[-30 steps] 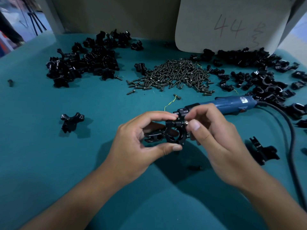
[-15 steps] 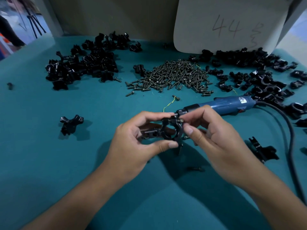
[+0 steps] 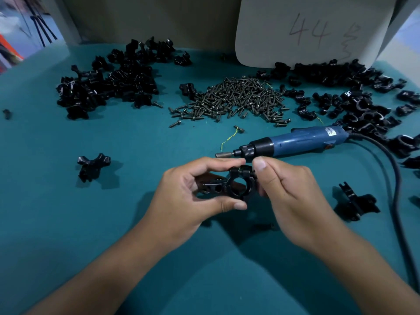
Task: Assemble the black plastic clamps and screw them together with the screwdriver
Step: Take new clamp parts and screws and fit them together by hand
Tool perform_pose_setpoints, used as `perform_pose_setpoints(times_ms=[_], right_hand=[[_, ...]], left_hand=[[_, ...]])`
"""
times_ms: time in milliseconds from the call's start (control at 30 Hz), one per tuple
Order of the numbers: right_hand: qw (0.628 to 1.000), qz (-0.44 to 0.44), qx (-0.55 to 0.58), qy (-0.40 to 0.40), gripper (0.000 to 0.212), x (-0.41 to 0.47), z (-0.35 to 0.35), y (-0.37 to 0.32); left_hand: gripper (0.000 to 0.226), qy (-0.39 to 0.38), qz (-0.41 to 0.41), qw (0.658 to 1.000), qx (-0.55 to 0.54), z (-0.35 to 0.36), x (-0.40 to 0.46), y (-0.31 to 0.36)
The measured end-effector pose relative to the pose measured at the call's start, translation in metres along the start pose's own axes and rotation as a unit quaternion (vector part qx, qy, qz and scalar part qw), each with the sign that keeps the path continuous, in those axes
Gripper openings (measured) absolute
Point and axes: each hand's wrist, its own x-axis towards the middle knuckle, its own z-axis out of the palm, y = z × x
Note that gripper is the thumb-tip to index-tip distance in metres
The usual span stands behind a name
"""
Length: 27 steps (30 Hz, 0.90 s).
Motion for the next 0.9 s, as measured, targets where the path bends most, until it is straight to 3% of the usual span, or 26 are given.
perform_pose_setpoints(times_ms=[300,533,700,900], right_hand=[[0.996,-0.022,0.011,-0.088,0.038,0.0,-0.014,0.003],[0.995,0.052,0.046,-0.074,0.056,0.001,-0.004,0.005],[0.995,0.084,0.053,-0.009,0.053,0.004,0.003,0.005],[0.998,-0.012,-0.034,0.044,0.042,0.001,0.006,-0.001]], left_hand=[[0.047,0.012,0.012,1.0,0.027,-0.001,0.002,0.0],[0.05,0.011,0.038,0.995,0.089,-0.003,0.003,-0.001],[0.049,-0.031,-0.051,0.998,-0.025,0.006,0.0,-0.003],[0.042,-0.031,-0.098,0.991,-0.082,0.012,-0.003,0.0]])
